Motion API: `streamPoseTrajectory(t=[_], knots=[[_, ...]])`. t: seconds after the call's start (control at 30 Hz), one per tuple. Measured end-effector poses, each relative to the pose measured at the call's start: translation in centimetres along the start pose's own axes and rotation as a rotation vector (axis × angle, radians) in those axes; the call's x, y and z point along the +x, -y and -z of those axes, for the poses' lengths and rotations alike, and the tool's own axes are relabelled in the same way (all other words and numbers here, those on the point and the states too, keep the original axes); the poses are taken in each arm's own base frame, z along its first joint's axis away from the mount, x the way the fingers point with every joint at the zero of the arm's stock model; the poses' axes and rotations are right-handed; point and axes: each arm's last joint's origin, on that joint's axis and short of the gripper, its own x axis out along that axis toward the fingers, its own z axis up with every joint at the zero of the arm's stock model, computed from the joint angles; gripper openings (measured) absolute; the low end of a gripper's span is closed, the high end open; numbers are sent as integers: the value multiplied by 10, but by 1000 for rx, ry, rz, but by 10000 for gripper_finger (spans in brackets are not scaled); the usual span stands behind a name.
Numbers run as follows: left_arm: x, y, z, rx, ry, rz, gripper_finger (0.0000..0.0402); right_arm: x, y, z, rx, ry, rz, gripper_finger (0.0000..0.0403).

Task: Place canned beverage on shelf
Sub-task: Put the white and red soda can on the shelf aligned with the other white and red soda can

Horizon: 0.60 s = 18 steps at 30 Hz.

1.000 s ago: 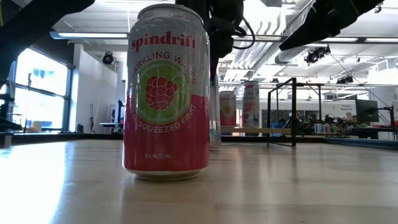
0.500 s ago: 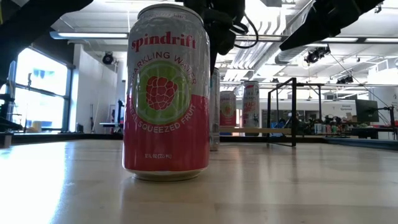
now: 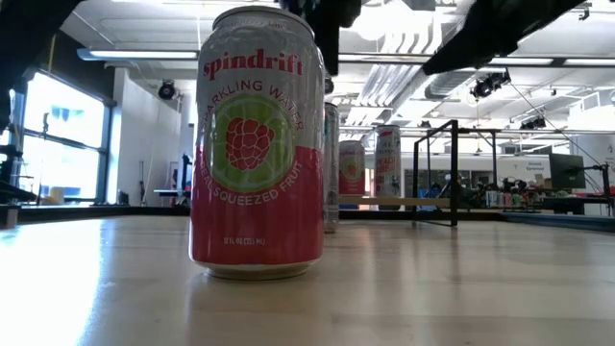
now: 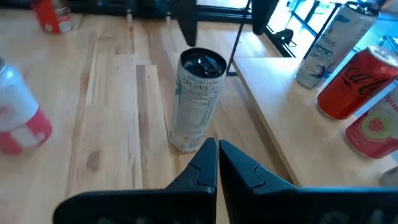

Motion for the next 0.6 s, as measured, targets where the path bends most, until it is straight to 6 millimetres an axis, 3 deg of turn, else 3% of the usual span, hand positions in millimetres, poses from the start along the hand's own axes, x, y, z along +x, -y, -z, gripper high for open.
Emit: streamPoseTrajectory(t=[0.13, 0.27, 0.6], knots=[[-13, 11, 6, 33, 102, 26, 393, 23, -13, 11, -41, -41, 52, 16], [-18, 15, 23, 49, 158, 15, 392, 42, -25, 16, -48, -28, 120, 60], [4, 17, 110, -9, 433, 116, 392, 79, -49, 27, 79, 39, 155, 209]])
